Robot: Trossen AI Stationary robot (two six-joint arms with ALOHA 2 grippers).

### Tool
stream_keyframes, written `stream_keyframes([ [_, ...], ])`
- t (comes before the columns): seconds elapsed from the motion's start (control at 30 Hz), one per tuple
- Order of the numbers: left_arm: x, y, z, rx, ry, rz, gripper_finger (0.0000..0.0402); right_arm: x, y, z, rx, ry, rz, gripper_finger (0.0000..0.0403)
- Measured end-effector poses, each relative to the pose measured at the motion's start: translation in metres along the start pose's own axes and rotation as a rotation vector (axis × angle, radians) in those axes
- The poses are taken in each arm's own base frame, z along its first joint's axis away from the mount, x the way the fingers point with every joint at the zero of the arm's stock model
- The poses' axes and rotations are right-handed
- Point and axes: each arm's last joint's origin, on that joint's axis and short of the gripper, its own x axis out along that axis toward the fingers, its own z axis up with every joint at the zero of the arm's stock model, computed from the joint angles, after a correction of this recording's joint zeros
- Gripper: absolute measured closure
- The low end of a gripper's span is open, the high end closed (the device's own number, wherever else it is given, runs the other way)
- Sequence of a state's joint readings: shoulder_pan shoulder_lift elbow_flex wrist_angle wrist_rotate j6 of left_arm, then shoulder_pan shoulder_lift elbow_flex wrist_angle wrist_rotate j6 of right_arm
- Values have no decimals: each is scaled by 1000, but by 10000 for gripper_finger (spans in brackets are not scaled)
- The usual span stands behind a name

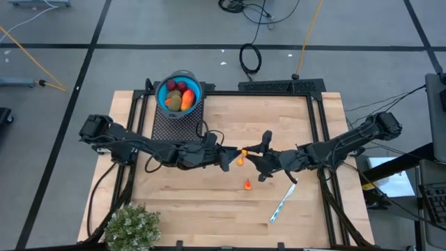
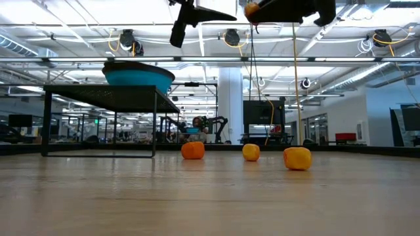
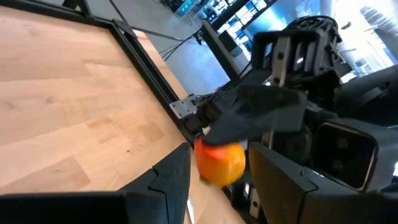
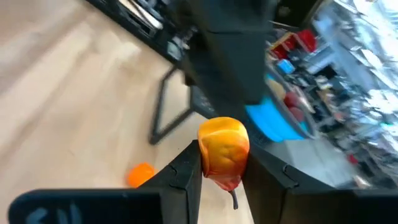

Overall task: Pick & Place Fruit
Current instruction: Put the right peach into the blue strainer bowl on the shelf

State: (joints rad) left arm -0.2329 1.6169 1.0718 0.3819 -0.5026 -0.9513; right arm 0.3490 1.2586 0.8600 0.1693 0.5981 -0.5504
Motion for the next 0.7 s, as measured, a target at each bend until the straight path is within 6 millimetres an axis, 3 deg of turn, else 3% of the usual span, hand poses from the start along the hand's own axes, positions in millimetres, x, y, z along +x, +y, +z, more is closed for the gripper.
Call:
stream_keyframes([
  [0.7,0,0,0,-18,-8,1,238,1,-1,-1,74,-4,19,314],
])
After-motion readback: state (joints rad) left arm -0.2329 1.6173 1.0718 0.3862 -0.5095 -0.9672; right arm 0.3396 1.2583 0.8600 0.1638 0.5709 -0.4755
